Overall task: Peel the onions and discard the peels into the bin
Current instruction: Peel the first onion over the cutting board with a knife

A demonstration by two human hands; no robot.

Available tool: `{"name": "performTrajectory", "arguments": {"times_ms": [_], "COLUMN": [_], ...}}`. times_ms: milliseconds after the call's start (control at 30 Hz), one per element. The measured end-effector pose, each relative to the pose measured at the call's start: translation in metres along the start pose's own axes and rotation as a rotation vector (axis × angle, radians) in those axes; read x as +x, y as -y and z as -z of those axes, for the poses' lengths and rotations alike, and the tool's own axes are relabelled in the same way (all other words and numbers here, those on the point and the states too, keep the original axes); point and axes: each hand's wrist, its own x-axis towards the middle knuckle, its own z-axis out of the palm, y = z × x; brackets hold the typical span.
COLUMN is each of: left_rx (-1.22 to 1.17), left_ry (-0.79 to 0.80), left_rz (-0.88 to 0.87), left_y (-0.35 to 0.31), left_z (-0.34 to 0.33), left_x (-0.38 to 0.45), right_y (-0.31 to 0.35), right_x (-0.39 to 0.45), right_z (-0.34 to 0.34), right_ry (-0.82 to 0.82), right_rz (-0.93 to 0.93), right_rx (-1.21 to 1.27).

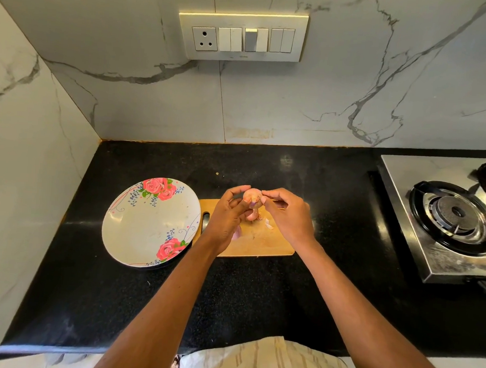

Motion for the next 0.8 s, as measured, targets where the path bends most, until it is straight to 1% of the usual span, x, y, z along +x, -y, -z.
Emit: {"name": "performTrajectory", "arguments": {"times_ms": [167, 333, 533, 800], "left_rx": [0.071, 0.075, 0.146, 0.220], "left_ry": [0.006, 0.011, -0.003, 0.016], "left_rz": [-0.036, -0.039, -0.074, -0.062], "left_y": [0.0032, 0.0059, 0.0070, 0.0065], "left_z": [0.0015, 0.0005, 0.0037, 0.0066], "left_x": [0.0028, 0.0034, 0.0069, 0.0057], "right_y": [0.0012, 0.0000, 0.0005, -0.0010], "right_x": [0.0001, 0.0013, 0.0020, -0.0037], "right_z": [0.0018, 0.0021, 0.0026, 0.0017], "right_ry": [-0.032, -0.059, -0.050, -0.044], "right_rz": [0.030, 0.026, 0.000, 0.060], "right_rx": [-0.002, -0.040, 0.024, -0.012]}}
